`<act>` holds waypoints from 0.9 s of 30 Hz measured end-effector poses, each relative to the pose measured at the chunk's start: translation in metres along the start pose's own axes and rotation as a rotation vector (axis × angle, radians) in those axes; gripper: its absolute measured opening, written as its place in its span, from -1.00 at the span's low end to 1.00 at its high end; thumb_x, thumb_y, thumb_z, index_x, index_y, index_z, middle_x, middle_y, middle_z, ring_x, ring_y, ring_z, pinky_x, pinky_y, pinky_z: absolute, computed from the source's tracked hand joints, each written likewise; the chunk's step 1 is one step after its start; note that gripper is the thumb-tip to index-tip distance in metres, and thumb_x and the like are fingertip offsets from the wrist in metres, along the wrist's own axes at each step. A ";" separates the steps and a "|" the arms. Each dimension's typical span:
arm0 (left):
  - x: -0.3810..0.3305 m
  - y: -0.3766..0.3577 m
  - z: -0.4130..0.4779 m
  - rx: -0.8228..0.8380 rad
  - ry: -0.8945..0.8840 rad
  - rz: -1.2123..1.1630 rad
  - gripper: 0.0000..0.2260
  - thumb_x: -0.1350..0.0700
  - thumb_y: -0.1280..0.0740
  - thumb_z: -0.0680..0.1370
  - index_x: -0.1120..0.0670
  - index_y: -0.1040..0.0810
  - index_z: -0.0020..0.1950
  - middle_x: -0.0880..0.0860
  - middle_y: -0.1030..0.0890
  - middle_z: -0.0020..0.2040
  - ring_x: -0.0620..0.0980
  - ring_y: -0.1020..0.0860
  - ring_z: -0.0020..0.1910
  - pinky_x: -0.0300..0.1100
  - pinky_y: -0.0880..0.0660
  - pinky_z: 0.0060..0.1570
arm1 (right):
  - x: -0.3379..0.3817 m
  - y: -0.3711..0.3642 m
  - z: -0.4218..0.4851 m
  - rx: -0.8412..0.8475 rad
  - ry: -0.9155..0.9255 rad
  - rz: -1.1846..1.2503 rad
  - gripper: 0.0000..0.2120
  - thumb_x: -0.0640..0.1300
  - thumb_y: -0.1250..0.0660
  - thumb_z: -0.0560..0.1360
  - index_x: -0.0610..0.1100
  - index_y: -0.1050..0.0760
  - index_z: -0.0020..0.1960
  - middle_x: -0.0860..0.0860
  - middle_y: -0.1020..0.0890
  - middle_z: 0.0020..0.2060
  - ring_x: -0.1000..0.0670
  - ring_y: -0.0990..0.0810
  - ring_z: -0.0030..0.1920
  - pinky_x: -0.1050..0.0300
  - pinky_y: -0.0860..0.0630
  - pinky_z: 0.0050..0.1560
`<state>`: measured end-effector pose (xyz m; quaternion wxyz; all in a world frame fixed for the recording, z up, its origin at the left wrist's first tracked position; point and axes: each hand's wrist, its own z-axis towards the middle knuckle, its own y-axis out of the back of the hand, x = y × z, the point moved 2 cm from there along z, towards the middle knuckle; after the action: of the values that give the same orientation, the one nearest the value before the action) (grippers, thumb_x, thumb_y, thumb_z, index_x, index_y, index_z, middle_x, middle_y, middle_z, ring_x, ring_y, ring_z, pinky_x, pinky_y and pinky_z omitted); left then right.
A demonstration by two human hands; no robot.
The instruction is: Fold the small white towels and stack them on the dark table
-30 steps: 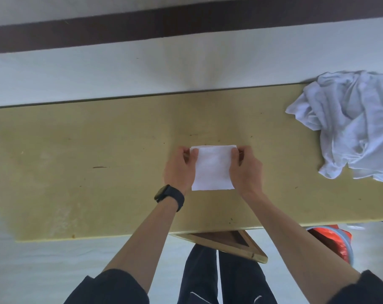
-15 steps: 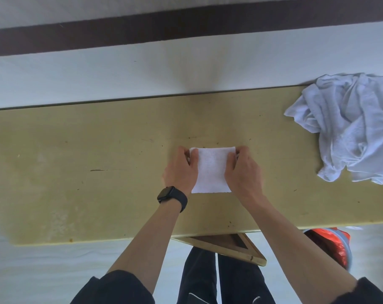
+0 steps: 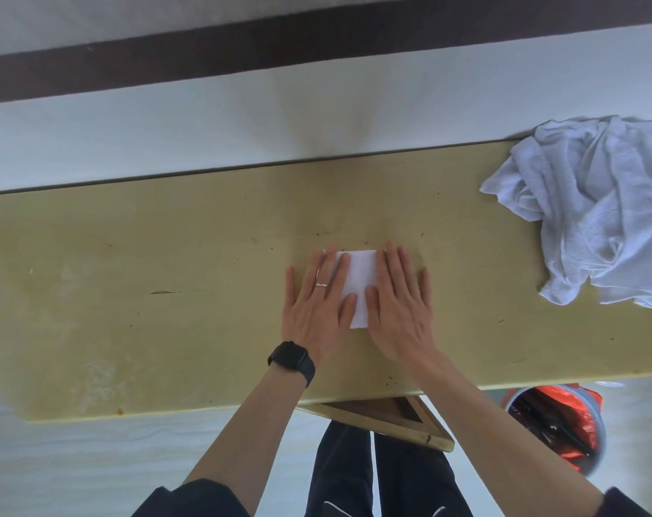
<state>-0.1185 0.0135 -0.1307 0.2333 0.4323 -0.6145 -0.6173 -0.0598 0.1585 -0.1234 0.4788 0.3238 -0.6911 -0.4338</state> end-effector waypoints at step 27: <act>-0.033 0.037 -0.057 0.187 0.924 -0.375 -0.64 -0.13 -0.25 0.55 0.05 -0.41 0.23 0.08 -0.50 0.23 0.10 -0.33 0.26 0.00 -0.28 0.21 | 0.027 0.035 -0.049 0.138 -0.504 0.182 -0.56 0.04 -0.32 0.53 -0.15 -0.33 0.30 -0.08 -0.47 0.13 -0.12 -0.48 0.10 -0.01 -0.46 0.01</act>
<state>-0.0637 0.0037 -0.0796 0.3260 0.7823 -0.4114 -0.3354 -0.0242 0.1355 -0.0730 0.3058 0.1740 -0.8425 -0.4079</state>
